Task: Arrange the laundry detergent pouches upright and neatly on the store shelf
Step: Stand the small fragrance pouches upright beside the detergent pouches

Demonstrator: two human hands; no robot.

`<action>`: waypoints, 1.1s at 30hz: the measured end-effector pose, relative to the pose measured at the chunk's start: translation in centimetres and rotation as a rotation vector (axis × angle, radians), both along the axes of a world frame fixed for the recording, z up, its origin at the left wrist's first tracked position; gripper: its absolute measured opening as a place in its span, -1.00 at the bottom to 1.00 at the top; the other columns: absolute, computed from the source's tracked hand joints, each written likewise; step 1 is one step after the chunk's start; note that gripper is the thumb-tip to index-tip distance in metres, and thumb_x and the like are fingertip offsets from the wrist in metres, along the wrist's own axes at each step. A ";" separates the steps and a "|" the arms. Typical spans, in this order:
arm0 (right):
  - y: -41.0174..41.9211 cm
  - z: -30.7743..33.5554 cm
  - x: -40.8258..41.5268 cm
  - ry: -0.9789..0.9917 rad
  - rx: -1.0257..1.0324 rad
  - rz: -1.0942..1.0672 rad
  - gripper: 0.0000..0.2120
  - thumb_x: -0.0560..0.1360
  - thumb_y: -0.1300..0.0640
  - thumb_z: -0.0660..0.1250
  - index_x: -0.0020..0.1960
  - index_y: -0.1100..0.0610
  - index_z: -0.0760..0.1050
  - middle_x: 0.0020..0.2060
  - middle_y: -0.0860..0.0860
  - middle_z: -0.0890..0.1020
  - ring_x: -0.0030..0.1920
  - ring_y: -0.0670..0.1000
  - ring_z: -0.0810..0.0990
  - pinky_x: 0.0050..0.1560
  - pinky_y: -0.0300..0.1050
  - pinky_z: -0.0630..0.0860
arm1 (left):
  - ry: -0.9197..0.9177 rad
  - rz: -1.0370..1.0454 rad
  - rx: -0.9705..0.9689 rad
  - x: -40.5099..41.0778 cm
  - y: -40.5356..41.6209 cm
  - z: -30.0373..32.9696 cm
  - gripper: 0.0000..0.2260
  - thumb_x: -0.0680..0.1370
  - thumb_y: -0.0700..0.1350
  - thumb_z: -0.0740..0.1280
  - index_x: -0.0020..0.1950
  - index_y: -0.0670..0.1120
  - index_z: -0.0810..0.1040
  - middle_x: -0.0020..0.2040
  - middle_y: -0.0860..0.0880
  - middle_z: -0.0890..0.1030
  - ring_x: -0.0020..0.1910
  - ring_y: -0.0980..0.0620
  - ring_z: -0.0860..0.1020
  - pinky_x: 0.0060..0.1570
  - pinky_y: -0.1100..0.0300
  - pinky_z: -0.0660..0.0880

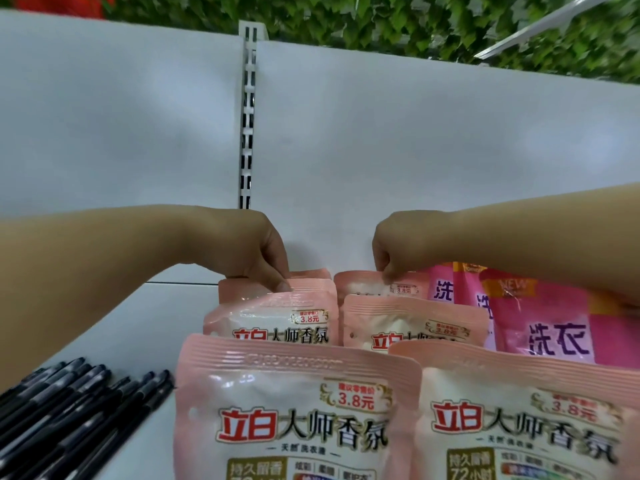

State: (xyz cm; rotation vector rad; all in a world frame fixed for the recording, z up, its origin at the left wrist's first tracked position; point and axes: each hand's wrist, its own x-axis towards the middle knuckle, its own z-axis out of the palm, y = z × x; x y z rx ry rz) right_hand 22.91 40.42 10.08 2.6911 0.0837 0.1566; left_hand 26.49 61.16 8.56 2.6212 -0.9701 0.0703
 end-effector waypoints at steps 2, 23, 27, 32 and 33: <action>0.3 0.1 -0.1 -0.029 -0.006 -0.011 -0.90 0.47 0.11 0.35 -0.20 0.10 0.57 -0.28 -0.01 0.62 -0.25 -0.02 0.57 -0.29 -0.26 0.42 | -0.013 -0.004 -0.021 0.1 -0.1 -0.2 -0.88 0.38 -0.02 0.48 -0.36 0.13 0.64 -0.37 0.21 0.64 -0.43 0.30 0.51 -0.27 0.43 0.43; 2.7 2.2 -9.0 0.300 0.303 -0.004 -0.97 0.45 0.05 0.37 -0.15 -0.01 0.58 -0.24 -0.08 0.64 -0.24 -0.10 0.59 -0.11 -0.20 0.52 | -0.014 0.071 -0.102 -4.2 1.4 0.7 -0.80 0.40 0.09 0.39 -0.14 -0.02 0.65 -0.20 0.07 0.65 -0.18 0.15 0.58 -0.13 0.28 0.54; 2.7 1.5 -10.2 0.171 0.205 0.009 -0.86 0.42 0.14 0.42 -0.28 -0.02 0.52 -0.34 -0.08 0.61 -0.32 -0.12 0.56 -0.15 -0.19 0.50 | 0.007 0.125 0.105 -5.5 1.4 -0.6 -0.93 0.46 0.07 0.37 -0.13 0.11 0.61 -0.05 0.02 0.65 -0.11 0.12 0.56 -0.04 0.23 0.55; 2.9 1.4 -11.3 0.067 0.186 0.008 -0.80 0.42 0.18 0.41 -0.33 -0.01 0.52 -0.38 -0.08 0.58 -0.36 -0.12 0.52 -0.24 -0.21 0.47 | -0.014 0.100 -0.011 -6.2 1.6 -0.7 -0.77 0.47 -0.13 0.40 -0.39 0.05 0.62 -0.35 0.12 0.64 -0.40 0.26 0.56 -0.29 0.37 0.49; 3.0 1.5 -11.6 0.044 0.214 0.007 -0.79 0.42 0.18 0.42 -0.35 -0.01 0.51 -0.40 -0.08 0.58 -0.36 -0.12 0.52 -0.28 -0.23 0.46 | 0.014 0.100 -0.035 -6.5 1.8 -0.4 -0.76 0.47 -0.15 0.40 -0.41 0.04 0.64 -0.36 0.12 0.65 -0.39 0.26 0.57 -0.24 0.33 0.52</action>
